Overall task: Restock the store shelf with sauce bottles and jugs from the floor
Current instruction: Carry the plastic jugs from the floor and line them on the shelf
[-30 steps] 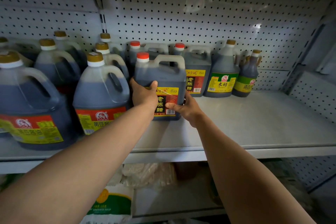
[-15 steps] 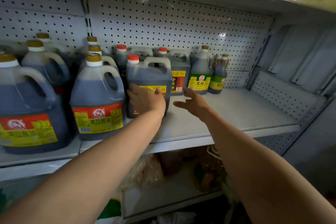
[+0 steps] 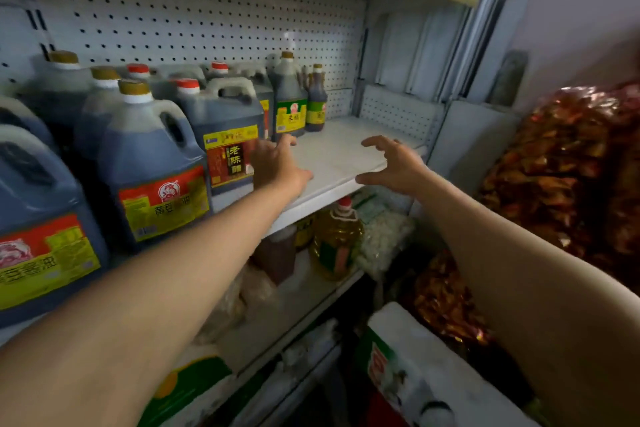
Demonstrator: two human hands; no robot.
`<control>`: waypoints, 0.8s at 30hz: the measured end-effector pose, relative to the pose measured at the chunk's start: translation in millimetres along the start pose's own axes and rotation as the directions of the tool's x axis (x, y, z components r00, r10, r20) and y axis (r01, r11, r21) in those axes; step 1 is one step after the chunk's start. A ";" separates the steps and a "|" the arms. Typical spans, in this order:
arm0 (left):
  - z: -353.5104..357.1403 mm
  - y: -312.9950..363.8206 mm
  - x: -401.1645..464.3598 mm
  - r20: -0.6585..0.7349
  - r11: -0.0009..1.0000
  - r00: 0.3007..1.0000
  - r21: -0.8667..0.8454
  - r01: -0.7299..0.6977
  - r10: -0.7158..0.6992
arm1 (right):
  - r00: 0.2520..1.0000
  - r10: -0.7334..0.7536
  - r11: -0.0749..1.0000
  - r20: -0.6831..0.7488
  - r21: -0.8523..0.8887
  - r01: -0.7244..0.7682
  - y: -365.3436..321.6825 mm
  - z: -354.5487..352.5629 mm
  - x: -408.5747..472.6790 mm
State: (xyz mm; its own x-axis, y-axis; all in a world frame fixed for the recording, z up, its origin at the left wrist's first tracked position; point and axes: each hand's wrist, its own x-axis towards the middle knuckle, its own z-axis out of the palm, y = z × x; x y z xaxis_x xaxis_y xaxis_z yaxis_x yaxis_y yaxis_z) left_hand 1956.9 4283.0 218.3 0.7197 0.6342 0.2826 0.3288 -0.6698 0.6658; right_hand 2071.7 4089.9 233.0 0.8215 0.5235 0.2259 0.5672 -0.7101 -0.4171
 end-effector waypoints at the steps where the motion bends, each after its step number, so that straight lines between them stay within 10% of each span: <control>1: -2.9 -0.3 -13.5 0.042 0.999 0.999 0.001 -0.035 0.035 | 1.000 0.021 0.999 -0.017 -0.037 -0.022 -2.8 -3.7 -22.0; 24: -20.5 75.3 -368.9 0.484 0.899 0.757 -0.236 -0.369 0.438 | 0.744 0.617 0.750 -0.256 -0.095 -0.655 4.6 -104.0 -512.1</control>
State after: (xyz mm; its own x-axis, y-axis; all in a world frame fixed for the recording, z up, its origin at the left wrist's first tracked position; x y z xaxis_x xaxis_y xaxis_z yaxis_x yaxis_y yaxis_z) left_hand 1703.6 4006.6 178.3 0.9852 -0.0005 0.1714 -0.1147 -0.7451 0.6570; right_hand 1659.7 3769.6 206.9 0.9760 -0.1696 0.1363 -0.1073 -0.9201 -0.3766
